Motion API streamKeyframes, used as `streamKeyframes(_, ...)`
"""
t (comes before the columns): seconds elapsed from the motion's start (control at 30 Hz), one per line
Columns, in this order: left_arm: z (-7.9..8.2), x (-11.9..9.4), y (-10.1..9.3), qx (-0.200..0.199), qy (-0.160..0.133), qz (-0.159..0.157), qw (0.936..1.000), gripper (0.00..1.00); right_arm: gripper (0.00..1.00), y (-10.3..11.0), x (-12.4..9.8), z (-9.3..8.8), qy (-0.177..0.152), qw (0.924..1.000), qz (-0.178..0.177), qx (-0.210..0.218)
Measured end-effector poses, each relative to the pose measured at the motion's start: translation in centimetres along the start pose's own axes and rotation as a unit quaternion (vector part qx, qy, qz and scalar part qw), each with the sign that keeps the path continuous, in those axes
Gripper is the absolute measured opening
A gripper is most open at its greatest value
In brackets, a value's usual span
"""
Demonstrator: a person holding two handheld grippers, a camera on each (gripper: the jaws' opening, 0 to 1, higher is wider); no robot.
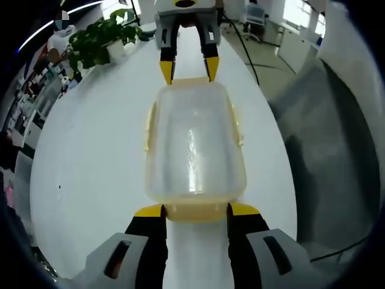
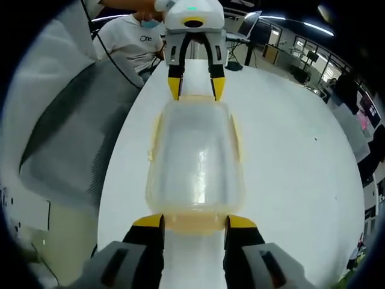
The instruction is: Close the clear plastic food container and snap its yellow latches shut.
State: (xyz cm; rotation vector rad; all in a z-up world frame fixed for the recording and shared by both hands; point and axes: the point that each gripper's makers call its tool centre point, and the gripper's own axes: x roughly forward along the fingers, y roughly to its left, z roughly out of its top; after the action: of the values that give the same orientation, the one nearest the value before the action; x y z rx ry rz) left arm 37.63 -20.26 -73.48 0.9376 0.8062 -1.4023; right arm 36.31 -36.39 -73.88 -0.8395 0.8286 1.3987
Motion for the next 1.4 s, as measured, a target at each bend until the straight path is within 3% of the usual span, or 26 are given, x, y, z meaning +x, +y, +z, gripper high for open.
streamKeyframes(0.47, -0.21, 0.65, -0.58, -0.007, 0.017, -0.001, 0.9998, 0.37, 0.36, 0.11, 0.49, -0.39, 0.005, 1.0, 0.007, -0.001)
streamKeyframes(1.4, -0.12, 0.78, -0.67, -0.008, 0.001, 0.009, 0.9999, 0.37, 0.37, 0.5, 0.45, -0.79, 0.027, 0.9996, 0.0, 0.007)
